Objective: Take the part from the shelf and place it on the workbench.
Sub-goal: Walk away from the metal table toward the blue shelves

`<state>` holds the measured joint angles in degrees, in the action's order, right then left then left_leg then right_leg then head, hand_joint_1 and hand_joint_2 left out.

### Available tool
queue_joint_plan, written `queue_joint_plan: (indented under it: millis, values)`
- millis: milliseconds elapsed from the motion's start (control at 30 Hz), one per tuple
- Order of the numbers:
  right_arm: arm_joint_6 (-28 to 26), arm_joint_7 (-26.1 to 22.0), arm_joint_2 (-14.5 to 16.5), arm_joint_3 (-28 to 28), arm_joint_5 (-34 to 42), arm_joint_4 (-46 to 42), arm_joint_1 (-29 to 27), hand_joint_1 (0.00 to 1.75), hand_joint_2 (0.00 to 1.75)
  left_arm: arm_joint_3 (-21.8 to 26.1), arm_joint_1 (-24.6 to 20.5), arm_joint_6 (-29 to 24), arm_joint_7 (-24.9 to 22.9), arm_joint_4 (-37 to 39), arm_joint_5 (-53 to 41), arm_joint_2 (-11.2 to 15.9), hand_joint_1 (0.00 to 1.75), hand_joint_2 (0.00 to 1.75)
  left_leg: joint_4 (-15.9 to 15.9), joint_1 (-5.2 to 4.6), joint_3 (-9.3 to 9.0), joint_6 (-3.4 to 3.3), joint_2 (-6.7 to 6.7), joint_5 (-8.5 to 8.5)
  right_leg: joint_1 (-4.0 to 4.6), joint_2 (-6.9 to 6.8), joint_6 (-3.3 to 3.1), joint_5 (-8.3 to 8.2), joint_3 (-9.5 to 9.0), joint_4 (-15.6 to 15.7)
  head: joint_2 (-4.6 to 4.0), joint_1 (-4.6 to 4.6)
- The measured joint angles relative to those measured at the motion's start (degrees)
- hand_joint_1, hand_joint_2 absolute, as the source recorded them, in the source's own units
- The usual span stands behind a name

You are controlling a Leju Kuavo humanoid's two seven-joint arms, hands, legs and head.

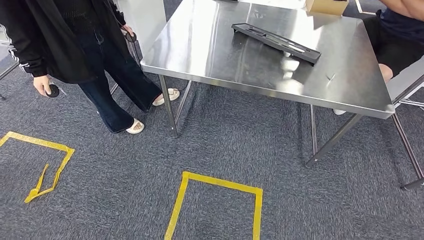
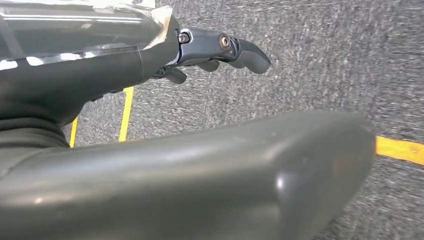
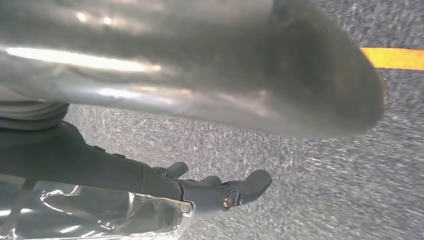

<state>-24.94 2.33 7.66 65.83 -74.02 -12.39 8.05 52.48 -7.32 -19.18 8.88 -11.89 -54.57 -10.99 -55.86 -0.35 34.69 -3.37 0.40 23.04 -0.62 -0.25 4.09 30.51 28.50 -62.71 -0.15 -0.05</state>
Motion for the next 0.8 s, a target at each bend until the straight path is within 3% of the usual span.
queue_joint_plan:
  millis: [33,100,167,200,267,333,367,400,433,500,567,600,700,733,800]
  values:
    - [0.0,0.0,0.0,0.0,0.1,0.0,0.1,0.00,0.00,0.0,0.0,0.0,0.0,0.0,0.0,0.0,0.00,0.00,-0.1,-0.08,0.41,0.25,0.02,-0.53,0.17,0.04,-0.25,-0.20,-2.84,4.5,0.00,-0.03]
    - [0.0,-0.1,0.0,0.0,0.3,0.0,0.1,0.00,0.00,0.0,0.0,0.0,0.1,0.0,-0.1,0.0,0.00,0.00,0.0,-0.18,0.86,0.85,0.13,-1.57,0.59,0.14,-1.06,0.42,-5.30,9.3,0.00,-0.09]
    - [-0.1,-0.3,0.0,0.0,0.6,0.0,0.0,0.00,0.00,0.0,0.0,0.0,0.1,0.0,-0.1,0.0,0.00,0.00,0.0,-0.04,1.12,1.49,0.15,-2.22,0.50,0.13,-1.94,0.02,-4.80,9.7,0.00,-0.07]
    - [-0.2,-0.5,0.0,0.0,0.9,0.0,0.0,0.00,0.00,0.0,0.0,0.0,0.1,0.0,-0.2,0.0,0.00,0.00,-0.6,0.07,1.47,1.81,0.04,-1.42,0.30,0.08,-2.59,-0.48,-4.41,9.7,0.00,-0.08]
    - [-0.4,-1.0,0.0,0.0,1.6,0.0,0.0,0.00,0.00,0.0,0.1,0.1,0.0,0.0,-0.4,0.0,0.00,0.00,-4.8,0.40,2.93,2.45,-0.23,3.16,-0.16,-0.09,-3.85,-1.72,-3.26,9.8,0.00,-0.31]
    - [-0.5,-1.3,-0.1,0.0,1.9,0.0,-0.1,0.00,0.00,0.0,0.1,0.1,0.0,0.0,-0.5,0.0,0.00,0.00,-12.5,0.65,4.84,3.03,-0.31,8.78,-0.01,-0.21,-4.27,-2.93,-1.82,9.7,0.00,-0.55]
    - [-0.5,-1.4,-0.1,0.0,1.9,0.0,-0.1,0.00,0.00,0.0,0.1,0.1,0.0,0.0,-0.5,0.0,0.00,0.00,-15.8,0.78,5.33,3.26,-0.32,10.01,0.01,-0.26,-4.16,-3.52,-1.13,9.6,0.00,-0.57]
    - [-0.5,-1.5,-0.1,0.0,2.0,0.0,-0.2,0.00,0.00,0.0,0.1,0.1,0.0,0.0,-0.5,0.0,0.00,0.00,-17.6,0.96,5.04,3.45,-0.31,9.88,0.01,-0.31,-4.00,-4.07,-0.42,9.5,0.00,-0.58]
    - [-0.5,-1.5,-0.1,0.0,2.0,0.0,-0.2,0.00,0.00,0.0,0.0,0.1,-0.1,0.0,-0.5,0.0,0.00,0.00,-17.2,1.17,3.71,3.60,-0.30,8.67,-0.04,-0.33,-3.76,-4.53,0.28,9.2,0.00,-0.57]
    - [-0.5,-1.5,-0.1,0.0,2.0,0.0,-0.2,0.00,0.00,0.0,0.0,0.1,-0.1,0.0,-0.5,0.0,0.00,0.00,-10.4,1.65,-1.77,3.88,-0.29,6.16,-0.18,-0.32,-3.22,-5.09,1.65,8.2,0.00,-0.59]
    - [-0.5,-1.6,-0.1,0.0,2.0,0.0,-0.1,0.00,0.00,0.0,-0.2,0.1,-0.1,0.0,-0.5,0.0,0.00,0.00,-3.1,1.66,-6.61,3.91,-0.50,6.23,-0.07,-0.32,-2.61,-5.46,2.87,7.1,0.00,-0.57]
    - [-0.5,-1.6,-0.2,0.0,2.1,0.0,0.0,0.00,0.00,0.0,-0.3,0.1,-0.1,0.0,-0.5,0.0,0.00,0.00,-1.2,1.50,-7.53,3.68,-0.63,6.84,0.02,-0.34,-2.22,-5.73,3.38,6.7,0.00,-0.58]
    - [-0.5,-1.6,-0.2,0.1,2.1,0.0,-0.1,0.00,0.00,0.0,-0.3,0.1,-0.1,0.0,-0.5,0.0,0.00,0.00,-0.3,1.04,-6.42,1.82,-0.65,6.38,-0.08,-0.29,-0.88,-6.14,4.67,6.2,0.00,-0.43]
    - [-0.5,-1.6,-0.2,0.1,2.1,0.0,-0.2,0.00,0.00,0.0,-0.2,0.1,-0.1,0.0,-0.5,0.0,0.00,0.00,-0.2,1.02,-5.79,1.12,-0.55,5.81,-0.17,-0.23,-0.86,-5.00,5.39,5.0,0.00,-0.29]
    - [-0.5,-1.8,-0.2,0.1,2.1,0.0,-0.2,0.00,0.00,0.0,-0.2,0.1,0.1,0.0,-0.3,0.0,0.00,0.00,-0.1,0.91,-4.37,0.26,-0.35,4.62,-0.27,-0.09,-1.48,-0.39,7.60,-0.8,0.00,-0.14]
